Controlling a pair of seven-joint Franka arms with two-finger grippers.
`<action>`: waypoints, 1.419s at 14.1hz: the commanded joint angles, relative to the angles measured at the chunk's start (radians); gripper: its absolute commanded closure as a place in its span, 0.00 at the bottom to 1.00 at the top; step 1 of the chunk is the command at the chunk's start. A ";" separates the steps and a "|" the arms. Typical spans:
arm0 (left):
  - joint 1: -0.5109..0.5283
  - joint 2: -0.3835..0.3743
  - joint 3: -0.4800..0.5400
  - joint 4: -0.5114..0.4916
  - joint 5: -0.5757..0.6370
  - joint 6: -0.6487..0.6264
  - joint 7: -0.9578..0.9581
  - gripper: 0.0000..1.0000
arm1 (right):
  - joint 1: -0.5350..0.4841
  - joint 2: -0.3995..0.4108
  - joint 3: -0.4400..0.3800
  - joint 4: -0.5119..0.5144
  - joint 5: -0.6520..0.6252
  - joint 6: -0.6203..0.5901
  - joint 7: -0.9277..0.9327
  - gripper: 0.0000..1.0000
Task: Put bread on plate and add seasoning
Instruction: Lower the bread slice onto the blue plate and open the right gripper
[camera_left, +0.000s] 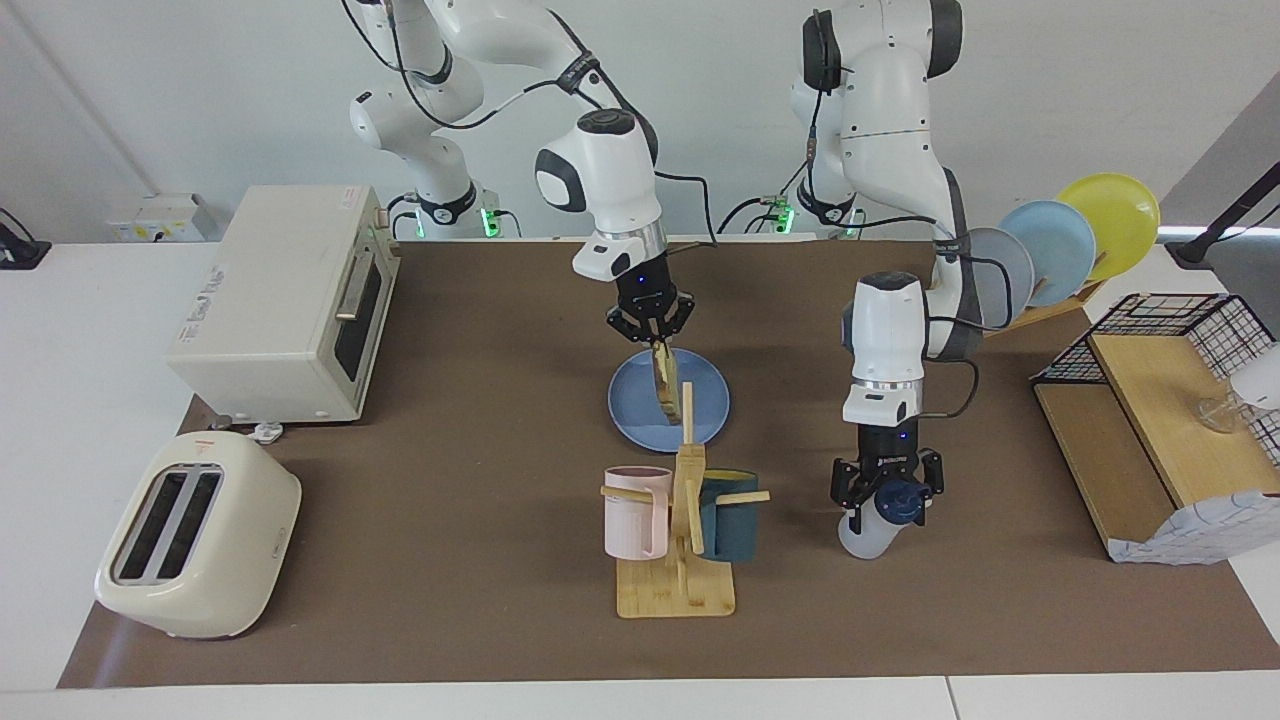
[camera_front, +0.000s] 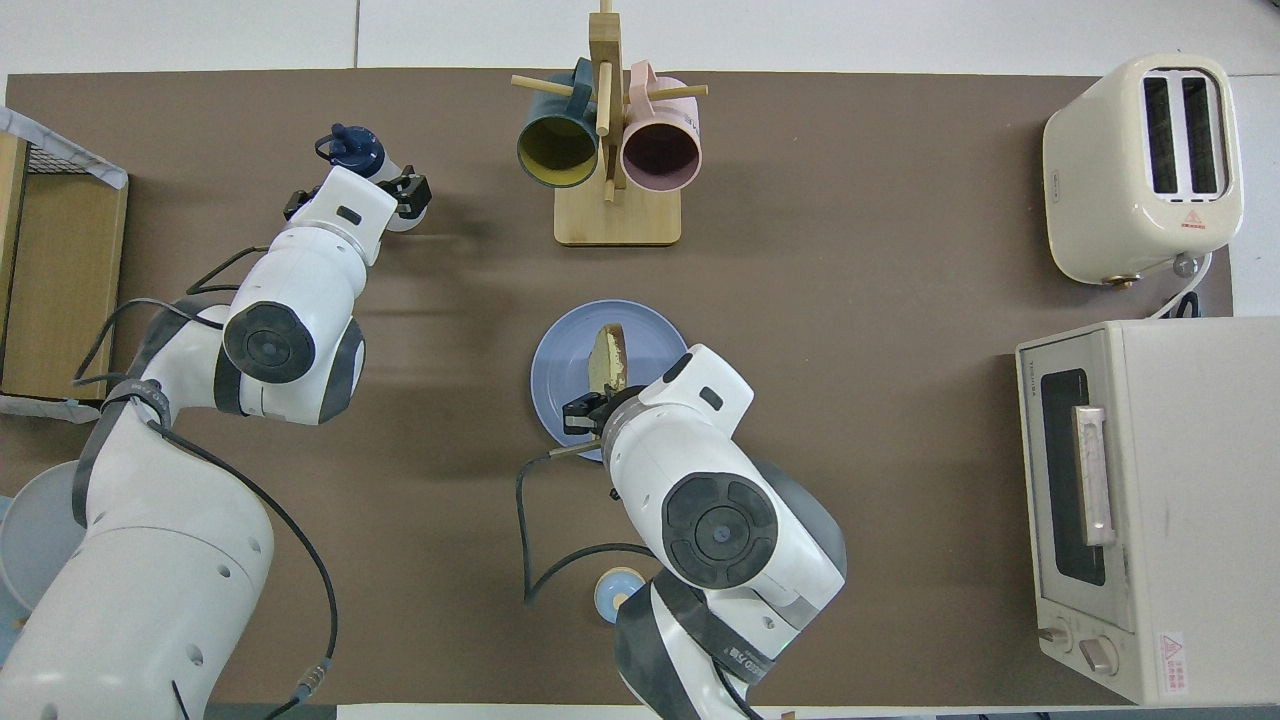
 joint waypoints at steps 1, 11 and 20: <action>0.011 0.019 -0.006 0.022 0.010 0.015 0.008 0.01 | -0.003 -0.015 -0.002 -0.034 0.003 0.022 0.004 1.00; 0.039 0.014 -0.037 0.019 0.012 0.015 0.008 1.00 | -0.047 -0.039 -0.002 -0.108 0.002 0.030 0.002 0.67; 0.055 0.006 -0.049 0.071 0.010 -0.071 0.005 1.00 | -0.081 -0.041 -0.005 -0.068 0.002 -0.005 -0.007 0.00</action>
